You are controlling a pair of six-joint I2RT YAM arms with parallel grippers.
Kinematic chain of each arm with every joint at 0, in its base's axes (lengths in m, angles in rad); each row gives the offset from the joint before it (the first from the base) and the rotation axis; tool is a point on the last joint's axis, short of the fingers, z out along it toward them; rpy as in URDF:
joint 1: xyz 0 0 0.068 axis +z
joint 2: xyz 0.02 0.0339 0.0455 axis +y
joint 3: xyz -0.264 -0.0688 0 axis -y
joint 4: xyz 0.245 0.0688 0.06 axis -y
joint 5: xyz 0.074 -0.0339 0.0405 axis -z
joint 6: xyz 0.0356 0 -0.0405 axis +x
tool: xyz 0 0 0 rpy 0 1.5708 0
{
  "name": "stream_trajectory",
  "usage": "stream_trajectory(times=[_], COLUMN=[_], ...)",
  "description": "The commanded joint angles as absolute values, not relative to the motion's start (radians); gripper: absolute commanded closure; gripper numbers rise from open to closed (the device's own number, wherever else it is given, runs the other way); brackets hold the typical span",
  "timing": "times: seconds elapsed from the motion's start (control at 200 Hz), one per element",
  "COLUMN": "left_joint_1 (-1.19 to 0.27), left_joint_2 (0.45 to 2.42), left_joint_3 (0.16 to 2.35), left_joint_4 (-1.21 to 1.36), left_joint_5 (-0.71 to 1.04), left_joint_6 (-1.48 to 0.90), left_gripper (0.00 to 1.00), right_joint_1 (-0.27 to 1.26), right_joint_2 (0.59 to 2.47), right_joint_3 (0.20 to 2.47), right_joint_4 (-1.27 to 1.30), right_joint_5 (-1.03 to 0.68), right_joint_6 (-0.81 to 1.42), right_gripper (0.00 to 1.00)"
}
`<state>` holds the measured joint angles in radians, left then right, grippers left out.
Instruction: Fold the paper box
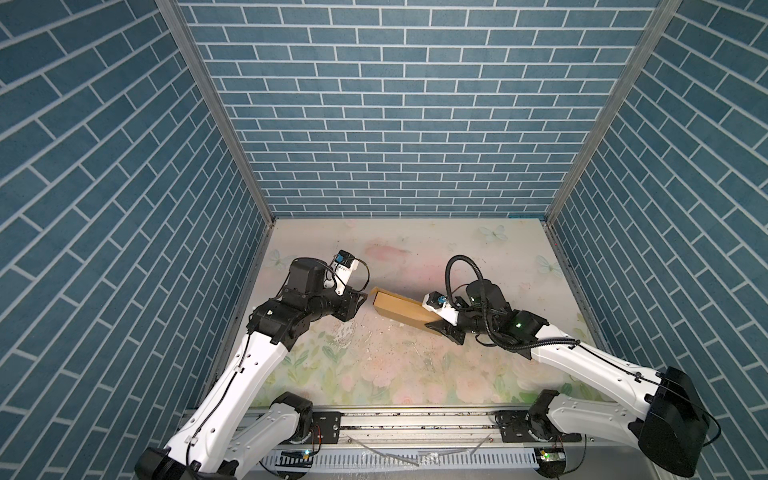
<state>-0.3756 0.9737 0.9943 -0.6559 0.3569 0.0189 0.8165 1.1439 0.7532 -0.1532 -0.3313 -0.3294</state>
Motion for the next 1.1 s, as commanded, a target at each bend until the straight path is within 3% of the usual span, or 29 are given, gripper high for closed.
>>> stream_trajectory(times=[0.0,0.42,0.76,1.095], left_joint_1=[-0.394,-0.420,-0.438,-0.452], left_joint_2=[1.004,1.100,1.163,1.164], left_joint_3=[1.026,1.076,1.083,1.087], left_joint_4=[-0.703,-0.693,-0.683,-0.678], left_joint_5=[0.396,0.381,0.401,0.418], left_joint_6=[0.080,0.124,0.106,0.074], left_gripper=[0.49,0.60,0.77,0.83], right_joint_1=[0.811,0.811,0.811,0.812], right_joint_2=[1.106,1.104,1.097,1.120], right_joint_3=[0.788,0.795,0.780,0.784], right_joint_4=[-0.171,-0.190,-0.178,-0.185], right_joint_5=[-0.358,-0.377,-0.367,-0.336], right_joint_6=[-0.329,-0.336,-0.339,-0.350], right_gripper=[0.78,0.79,0.80,0.81])
